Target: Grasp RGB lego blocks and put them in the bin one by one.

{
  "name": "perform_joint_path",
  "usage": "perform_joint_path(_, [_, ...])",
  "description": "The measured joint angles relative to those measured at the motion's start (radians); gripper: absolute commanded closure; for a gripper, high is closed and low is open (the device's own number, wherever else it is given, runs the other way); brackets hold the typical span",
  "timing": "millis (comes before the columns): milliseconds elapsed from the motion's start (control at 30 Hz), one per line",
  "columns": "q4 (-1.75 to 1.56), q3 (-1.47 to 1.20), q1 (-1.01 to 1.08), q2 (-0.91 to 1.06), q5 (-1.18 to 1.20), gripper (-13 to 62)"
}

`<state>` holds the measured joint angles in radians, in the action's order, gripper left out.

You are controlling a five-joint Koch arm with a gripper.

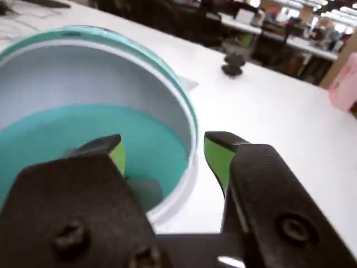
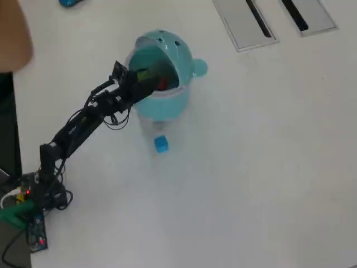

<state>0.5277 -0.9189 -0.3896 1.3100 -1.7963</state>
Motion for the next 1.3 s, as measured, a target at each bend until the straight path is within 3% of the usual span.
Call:
perform_joint_path(567, [0.034, -0.673, 0.074, 0.377, 0.006, 23.0])
perform_joint_path(1300, [-0.097, -0.973, 0.098, 0.373, 0.006, 21.5])
